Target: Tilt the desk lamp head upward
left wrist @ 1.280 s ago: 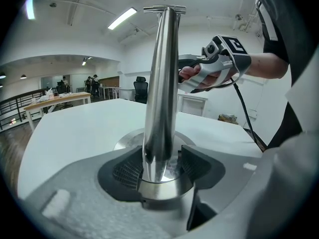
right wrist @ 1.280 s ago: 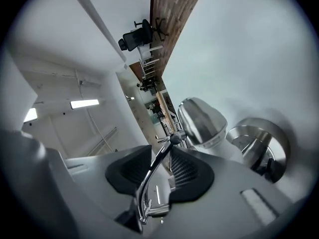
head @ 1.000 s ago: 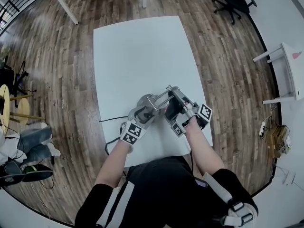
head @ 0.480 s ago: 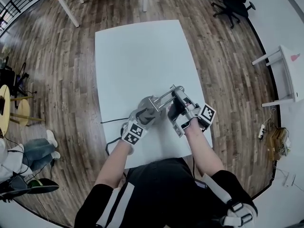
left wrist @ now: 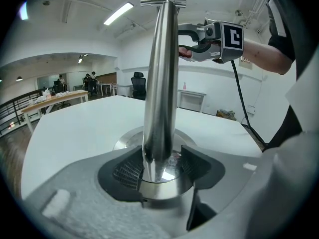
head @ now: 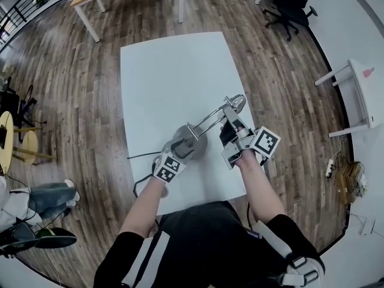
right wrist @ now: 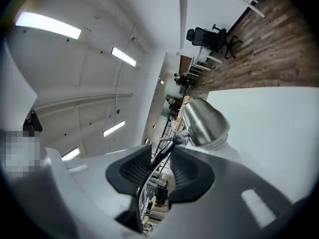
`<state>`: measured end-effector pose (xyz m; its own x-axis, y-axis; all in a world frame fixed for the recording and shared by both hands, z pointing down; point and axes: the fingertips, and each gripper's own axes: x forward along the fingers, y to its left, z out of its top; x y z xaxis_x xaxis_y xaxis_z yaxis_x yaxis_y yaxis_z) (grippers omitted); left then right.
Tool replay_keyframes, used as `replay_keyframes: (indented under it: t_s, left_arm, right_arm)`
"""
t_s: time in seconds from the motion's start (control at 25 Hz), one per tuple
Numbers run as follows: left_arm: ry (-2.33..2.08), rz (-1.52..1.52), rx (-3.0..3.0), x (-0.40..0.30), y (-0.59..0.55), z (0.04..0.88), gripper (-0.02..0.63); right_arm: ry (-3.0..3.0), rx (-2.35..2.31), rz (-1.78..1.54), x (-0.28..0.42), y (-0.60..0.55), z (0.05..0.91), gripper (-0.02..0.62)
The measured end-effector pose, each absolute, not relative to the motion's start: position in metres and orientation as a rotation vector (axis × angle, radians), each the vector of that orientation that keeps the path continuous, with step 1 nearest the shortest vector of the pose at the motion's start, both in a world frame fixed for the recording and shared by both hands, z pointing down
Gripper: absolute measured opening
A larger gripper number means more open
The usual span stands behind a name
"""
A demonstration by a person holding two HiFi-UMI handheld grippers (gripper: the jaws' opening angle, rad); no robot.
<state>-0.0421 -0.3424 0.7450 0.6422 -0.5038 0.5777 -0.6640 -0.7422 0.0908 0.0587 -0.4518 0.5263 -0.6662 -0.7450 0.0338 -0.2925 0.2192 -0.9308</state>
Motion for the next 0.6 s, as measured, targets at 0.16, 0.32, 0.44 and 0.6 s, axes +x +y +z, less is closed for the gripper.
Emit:
replay_keyframes:
  t_s: [0.16,0.32,0.44,0.6]
  left_arm:
    - [-0.941,0.781,2.561,-0.043,-0.343,0.742,0.249]
    - [-0.933,0.784,2.555,-0.045,-0.345,0.74,0.249]
    - [-0.926,0.787,2.55,-0.043,-0.346,0.74,0.233]
    - [-0.929,0.81,2.55,-0.042,-0.344,0.746,0.233]
  right_arm:
    - [2.164,-0.97,-1.353,0.054,-0.452,0.511,0.114]
    - [2.231,-0.968,-1.282,0.05,-0.453,0.499,0.114]
    - [2.296,-0.974,-1.213,0.046,-0.451,0.489,0.118]
    - [2.376,-0.989,-1.117,0.043,-0.448,0.48,0.126]
